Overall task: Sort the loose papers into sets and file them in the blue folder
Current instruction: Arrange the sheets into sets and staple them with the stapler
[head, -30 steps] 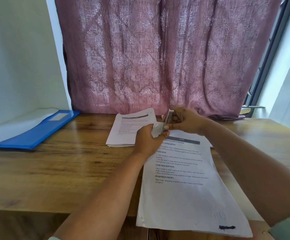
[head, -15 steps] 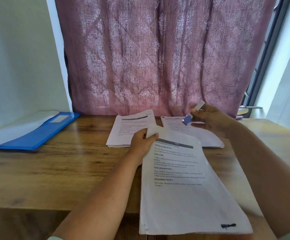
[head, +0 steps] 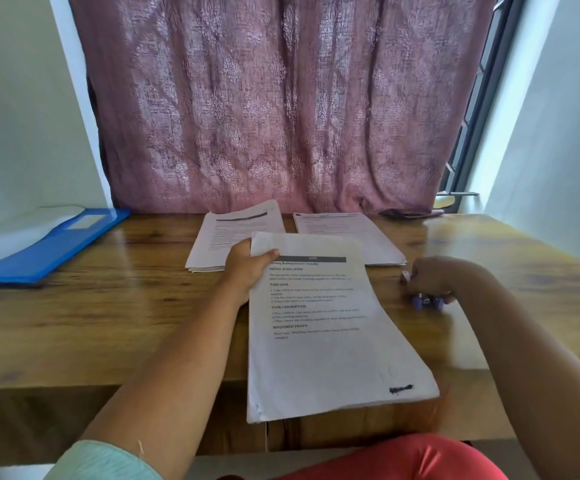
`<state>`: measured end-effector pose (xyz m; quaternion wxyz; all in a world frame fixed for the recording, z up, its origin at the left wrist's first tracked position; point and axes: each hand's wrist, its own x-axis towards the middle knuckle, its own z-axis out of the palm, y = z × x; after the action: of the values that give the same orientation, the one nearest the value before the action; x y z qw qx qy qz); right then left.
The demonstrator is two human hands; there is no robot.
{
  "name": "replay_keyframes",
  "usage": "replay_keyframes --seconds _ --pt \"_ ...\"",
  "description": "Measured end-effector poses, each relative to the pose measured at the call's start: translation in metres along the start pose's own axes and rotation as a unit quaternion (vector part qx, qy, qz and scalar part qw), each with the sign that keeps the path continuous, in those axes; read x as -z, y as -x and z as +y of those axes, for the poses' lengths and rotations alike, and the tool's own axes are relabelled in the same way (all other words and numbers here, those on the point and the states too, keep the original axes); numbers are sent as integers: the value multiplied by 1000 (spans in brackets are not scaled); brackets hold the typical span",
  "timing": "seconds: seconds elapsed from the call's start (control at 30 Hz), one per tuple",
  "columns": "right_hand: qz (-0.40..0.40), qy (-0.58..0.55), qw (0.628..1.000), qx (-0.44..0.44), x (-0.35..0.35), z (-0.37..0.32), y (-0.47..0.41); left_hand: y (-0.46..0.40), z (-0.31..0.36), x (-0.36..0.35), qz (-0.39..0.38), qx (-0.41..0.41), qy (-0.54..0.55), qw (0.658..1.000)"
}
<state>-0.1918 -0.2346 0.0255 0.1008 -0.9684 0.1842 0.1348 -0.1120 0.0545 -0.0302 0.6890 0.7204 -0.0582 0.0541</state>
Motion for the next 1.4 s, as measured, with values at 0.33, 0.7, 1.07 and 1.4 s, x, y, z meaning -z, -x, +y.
replay_keyframes --seconds 0.33,0.7,1.07,1.4 --pt "43 -225 965 124 -40 -21 33 6 9 25 16 51 100 994" --pt "85 -352 916 174 -82 -19 44 14 2 65 245 63 -128 959" --pt "411 -144 868 238 -71 -58 63 115 37 -4 -175 -98 -364 909" --pt "208 -284 918 180 -56 -49 55 113 6 -1 -89 -100 -307 942"
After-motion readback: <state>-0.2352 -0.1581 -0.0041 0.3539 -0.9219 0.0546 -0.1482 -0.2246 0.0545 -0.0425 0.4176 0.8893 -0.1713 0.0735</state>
